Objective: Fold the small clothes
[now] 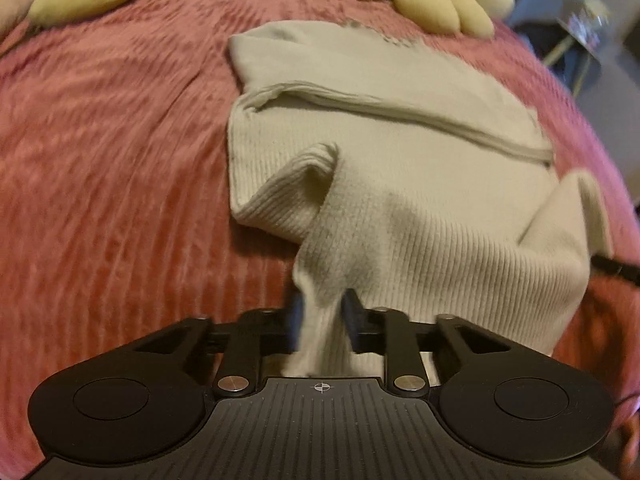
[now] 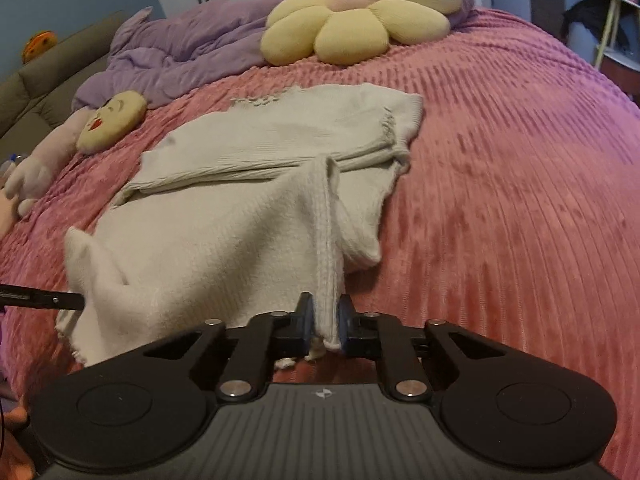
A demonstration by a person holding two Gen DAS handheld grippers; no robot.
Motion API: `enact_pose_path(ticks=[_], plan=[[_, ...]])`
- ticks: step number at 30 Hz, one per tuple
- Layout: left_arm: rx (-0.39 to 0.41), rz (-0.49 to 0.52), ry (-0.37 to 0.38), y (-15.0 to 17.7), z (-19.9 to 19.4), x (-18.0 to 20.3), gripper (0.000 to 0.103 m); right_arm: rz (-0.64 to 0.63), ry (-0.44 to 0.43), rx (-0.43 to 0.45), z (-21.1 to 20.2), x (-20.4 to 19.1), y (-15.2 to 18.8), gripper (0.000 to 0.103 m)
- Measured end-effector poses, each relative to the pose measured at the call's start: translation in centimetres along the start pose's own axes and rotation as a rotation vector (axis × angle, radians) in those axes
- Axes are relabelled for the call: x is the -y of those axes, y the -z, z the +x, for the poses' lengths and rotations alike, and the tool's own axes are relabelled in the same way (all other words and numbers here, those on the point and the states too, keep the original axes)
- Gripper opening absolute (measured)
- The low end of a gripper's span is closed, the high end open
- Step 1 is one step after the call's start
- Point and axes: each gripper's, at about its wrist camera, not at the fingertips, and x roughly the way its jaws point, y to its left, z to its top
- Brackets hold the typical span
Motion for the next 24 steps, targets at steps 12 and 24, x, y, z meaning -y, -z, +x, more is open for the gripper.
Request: enact_pose_path(ticks=[12,24], plan=[[0.084,0.009,0.251,-7.4,-4.2,0.9,0.008,0.220,-0.387,0.082,-0.5,0.9,-4.1,0.008],[0.295,-0.302,-0.017,-17.0,0.1,-3.7,0.003,0.279,-0.021,0.284,5.5,2.7,-13.3,0.010]])
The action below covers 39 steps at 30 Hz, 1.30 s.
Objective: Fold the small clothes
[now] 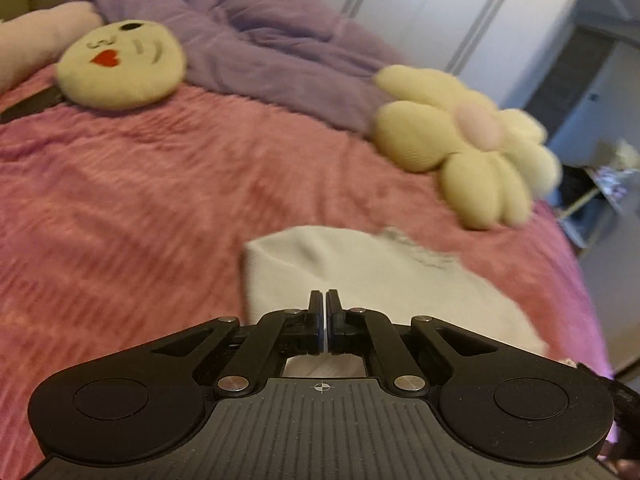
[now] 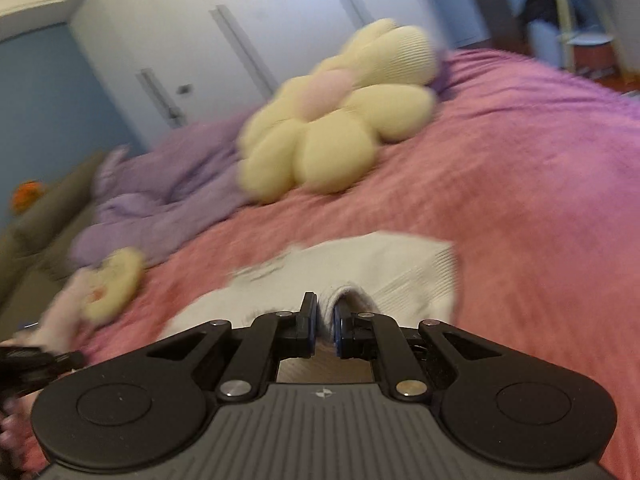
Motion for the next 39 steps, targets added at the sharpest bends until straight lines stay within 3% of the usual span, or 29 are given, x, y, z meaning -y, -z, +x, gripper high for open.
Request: enact_pose_path(ticks=[3,8,10,13,19,20,21,22,25,29,30,31,33,39], plan=[[-0.033,0.009,-0.010,0.9,1.3,-1.2,0.006,-0.027,0.081,-0.009,1.6,0.9,0.5,0.032],[-0.115,0.217,0.028,3.7,3.2,-0.6,0.030,-0.156,0.088,-0.031,2.1,1.5,1.7,0.035],[-0.122,0.280,0.021,4.6,3.9,0.1,0.032,-0.223,0.121,-0.063,2.5,1.5,2.2,0.035],[-0.136,0.274,0.057,4.8,4.9,0.6,0.036,-0.290,0.122,-0.098,3.4,1.1,2.7,0.035],[-0.146,0.258,0.100,4.0,5.8,1.3,0.035,-0.362,0.141,-0.140,5.3,0.9,2.8,0.035],[-0.141,0.269,0.106,3.8,5.9,1.5,0.031,-0.365,0.143,-0.148,5.6,1.0,2.9,0.032],[-0.135,0.284,0.109,3.7,5.8,1.6,0.028,-0.375,0.148,-0.146,5.6,0.9,3.0,0.018],[-0.133,0.297,0.102,3.6,6.0,1.8,0.027,-0.394,0.152,-0.144,5.7,0.8,3.0,0.013],[-0.155,0.317,0.067,3.5,7.1,2.2,0.027,-0.382,0.143,-0.137,5.5,0.9,2.8,0.012],[-0.155,0.327,0.074,3.5,7.8,2.5,0.027,-0.370,0.126,-0.109,4.7,0.7,2.8,0.011],[-0.154,0.322,0.079,3.4,7.9,2.5,0.025,-0.369,0.119,-0.105,4.5,0.5,2.7,0.010],[-0.151,0.319,0.078,3.4,7.9,2.5,0.013,-0.365,0.110,-0.097,4.3,0.4,2.6,0.010],[-0.144,0.318,0.065,3.2,7.9,2.6,0.011,-0.359,0.085,-0.084,3.7,0.1,2.2,0.010],[-0.040,0.280,0.107,1.0,4.6,2.5,0.010,-0.429,0.084,-0.025,2.5,-1.6,0.7,0.009]])
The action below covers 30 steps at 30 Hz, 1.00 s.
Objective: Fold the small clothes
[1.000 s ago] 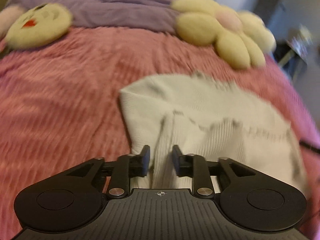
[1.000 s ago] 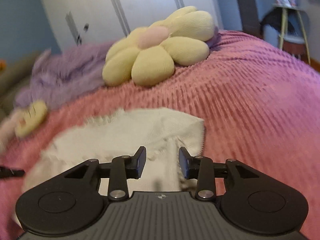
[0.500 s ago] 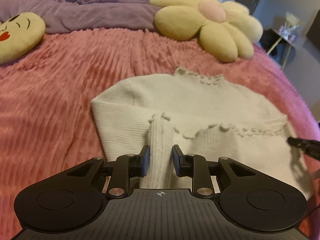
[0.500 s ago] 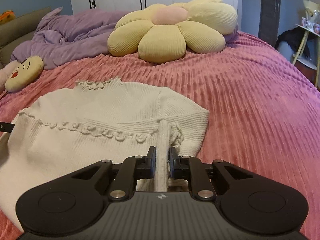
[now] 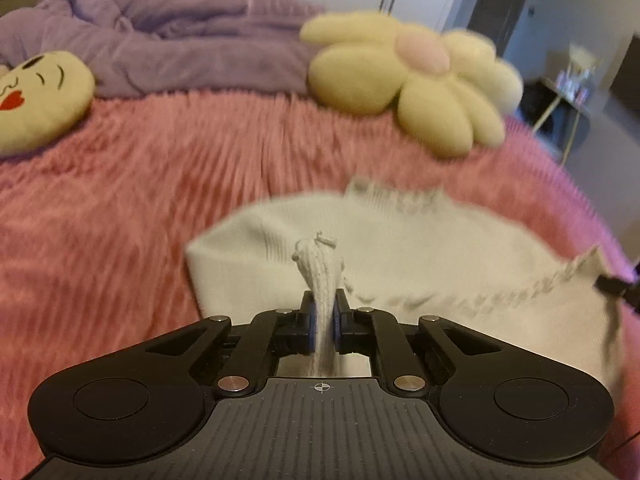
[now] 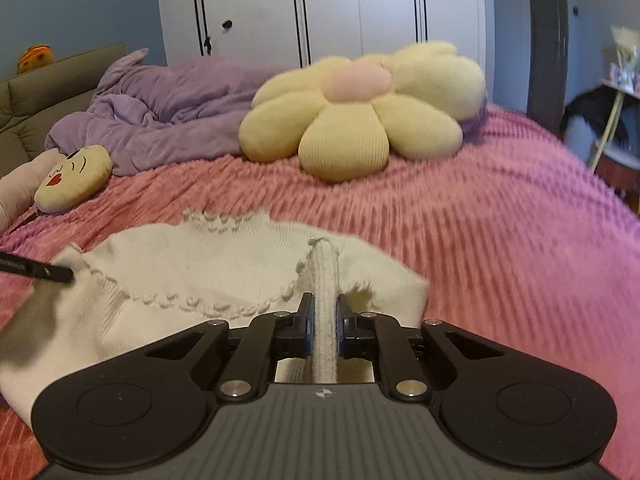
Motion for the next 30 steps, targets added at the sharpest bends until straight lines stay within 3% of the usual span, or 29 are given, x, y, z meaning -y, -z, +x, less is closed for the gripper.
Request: enact_pose_path(ticks=[6,10,13,16,20,26,29,30], plan=[[0.108,-0.047,-0.025,-3.5,-1.7,-0.9,0.010,0.006,0.073,0.083,-0.6,0.5,-1.8,0.000],[0.082,-0.039,-0.038,-3.8,-0.1,-0.8,0.010,0.032,0.048,0.041,1.1,1.2,-2.9,0.001],[0.030,-0.017,-0.049,-2.0,1.2,-0.9,0.010,0.080,0.022,-0.057,2.9,1.8,-1.7,0.006],[-0.019,-0.014,-0.063,-0.2,2.4,-1.5,0.010,0.039,0.036,-0.123,4.1,1.3,0.4,0.013],[-0.045,-0.034,-0.077,0.6,3.0,-2.4,0.010,0.043,0.036,-0.140,4.9,1.3,1.5,0.019],[-0.048,-0.036,-0.073,0.8,3.0,-2.3,0.010,0.021,0.071,-0.138,5.9,1.6,0.5,0.031],[-0.053,-0.048,-0.072,0.8,3.2,-2.4,0.010,-0.015,0.055,-0.133,6.5,1.1,0.5,0.027],[-0.055,-0.049,-0.069,0.8,3.3,-2.4,0.010,-0.034,0.050,-0.131,6.6,0.8,0.6,0.007]])
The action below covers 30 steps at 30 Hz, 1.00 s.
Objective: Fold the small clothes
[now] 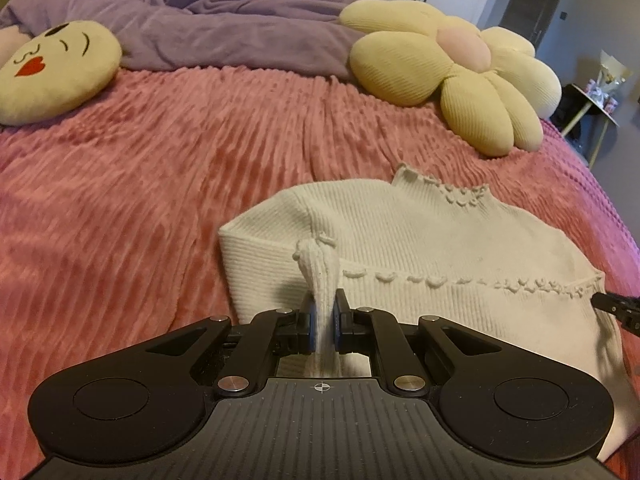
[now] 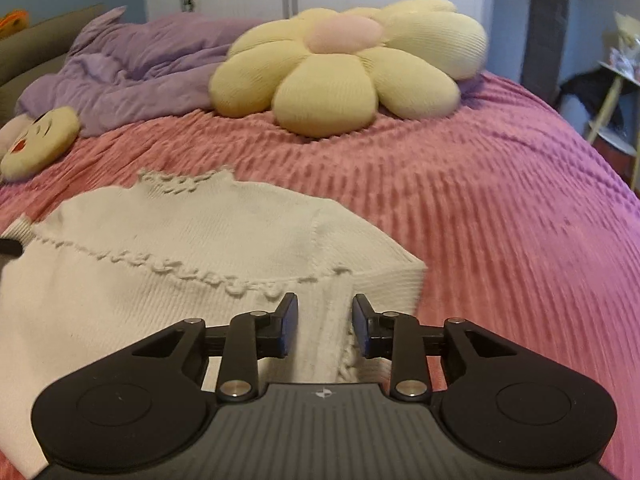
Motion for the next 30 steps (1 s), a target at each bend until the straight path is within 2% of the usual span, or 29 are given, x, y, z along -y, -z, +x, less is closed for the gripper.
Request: enact_pose_path(ticks=[5,10,13,15,17,20,25,30], plan=[[-0.002,0.015,-0.005,-0.2,-0.6,-0.1,0.010,-0.056,0.027,0.027,-0.8,-0.9,0.1,0.006],[0.119,0.012,0.033,-2.7,-3.6,0.2,0.010,-0.080,0.048,0.160,-4.2,-1.3,-1.9,0.005],[0.201,0.012,-0.018,-5.0,-4.2,0.9,0.010,-0.081,0.110,0.244,-4.9,-1.3,-4.4,0.005],[0.245,0.013,-0.063,-6.5,-3.6,1.3,0.010,-0.061,0.152,0.267,-4.1,-1.1,-6.1,0.005],[0.257,0.017,-0.089,-7.5,-2.8,1.6,0.010,-0.037,0.183,0.263,-2.7,-0.9,-7.4,0.005],[0.223,0.040,-0.104,-7.7,-0.9,2.2,0.010,-0.011,0.194,0.217,-0.1,-0.6,-8.5,0.005],[0.158,0.090,-0.150,-5.9,2.0,2.5,0.010,-0.077,0.193,0.123,3.7,-1.9,-7.2,0.005],[0.181,0.046,-0.144,-6.7,2.2,1.6,0.010,-0.090,0.239,0.151,3.9,-2.2,-7.5,0.005]])
